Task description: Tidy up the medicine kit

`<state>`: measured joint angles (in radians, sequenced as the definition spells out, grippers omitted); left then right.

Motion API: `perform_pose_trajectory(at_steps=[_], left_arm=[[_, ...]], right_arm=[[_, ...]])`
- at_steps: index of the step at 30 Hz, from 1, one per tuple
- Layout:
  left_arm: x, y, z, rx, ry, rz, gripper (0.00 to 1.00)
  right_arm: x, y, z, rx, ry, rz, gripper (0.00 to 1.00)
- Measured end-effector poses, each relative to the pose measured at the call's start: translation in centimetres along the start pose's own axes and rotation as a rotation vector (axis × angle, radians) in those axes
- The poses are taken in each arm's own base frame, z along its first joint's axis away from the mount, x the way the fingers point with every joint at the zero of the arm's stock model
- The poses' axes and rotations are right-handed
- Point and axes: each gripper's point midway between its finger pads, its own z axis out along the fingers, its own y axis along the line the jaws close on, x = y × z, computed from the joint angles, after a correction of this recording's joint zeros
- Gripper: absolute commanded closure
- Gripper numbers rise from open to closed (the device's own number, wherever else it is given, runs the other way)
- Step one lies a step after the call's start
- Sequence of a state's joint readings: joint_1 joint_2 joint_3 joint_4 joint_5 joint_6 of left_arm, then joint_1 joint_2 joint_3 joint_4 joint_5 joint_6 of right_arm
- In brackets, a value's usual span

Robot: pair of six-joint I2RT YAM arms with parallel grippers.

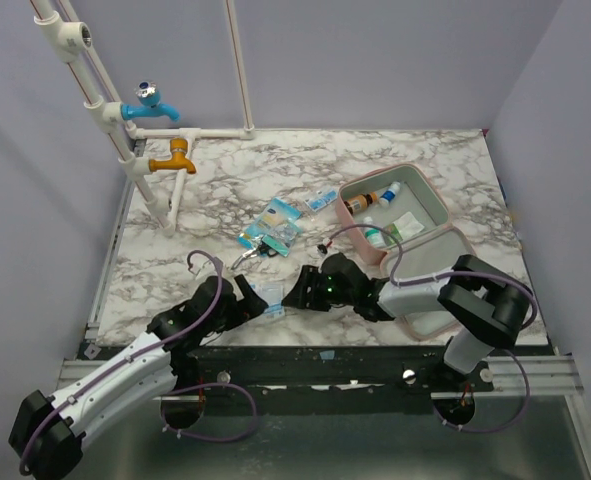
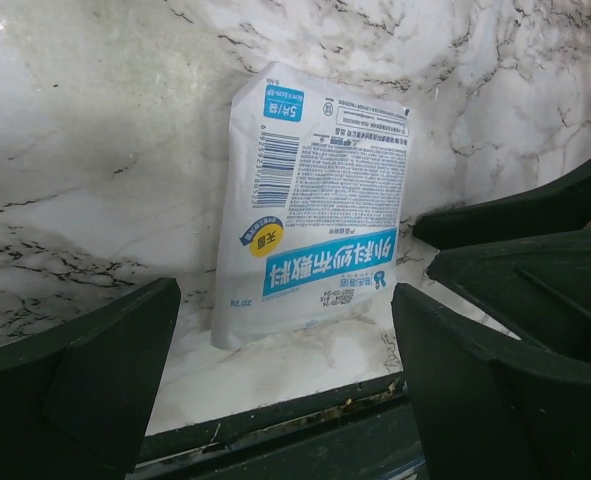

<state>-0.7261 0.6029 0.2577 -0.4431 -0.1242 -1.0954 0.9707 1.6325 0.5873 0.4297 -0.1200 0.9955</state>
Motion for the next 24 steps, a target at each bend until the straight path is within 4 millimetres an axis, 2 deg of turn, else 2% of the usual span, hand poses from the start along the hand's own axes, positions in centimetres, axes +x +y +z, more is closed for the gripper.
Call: perform_pose_trajectory(at_steps=[3, 9, 16, 19, 24], left_arm=[[-0.3, -0.1, 0.4, 0.014, -0.018, -0.027, 0.1], [-1.1, -0.4, 1.0, 0.043, -0.052, -0.06, 0.12], [-1.3, -0.6, 1.3, 0.067, -0.057, -0.074, 0.13], [-1.3, -0.8, 1.4, 0.077, -0.056, -0.076, 0.14], [-1.1, -1.3, 1.6, 0.1, -0.04, -0.065, 0.14]], right_arm=[[0.0, 0.8, 1.0, -0.026, -0.004, 0.011, 0.44], [0.4, 2.1, 2.8, -0.058, 0.001, 0.024, 0.54], [0.6, 2.0, 4.0, -0.066, 0.003, 0.055, 0.8], [0.7, 1.8, 4.1, -0.064, 0.004, 0.063, 0.98], [0.8, 1.3, 3.8, -0.055, -0.008, 0.074, 0.99]])
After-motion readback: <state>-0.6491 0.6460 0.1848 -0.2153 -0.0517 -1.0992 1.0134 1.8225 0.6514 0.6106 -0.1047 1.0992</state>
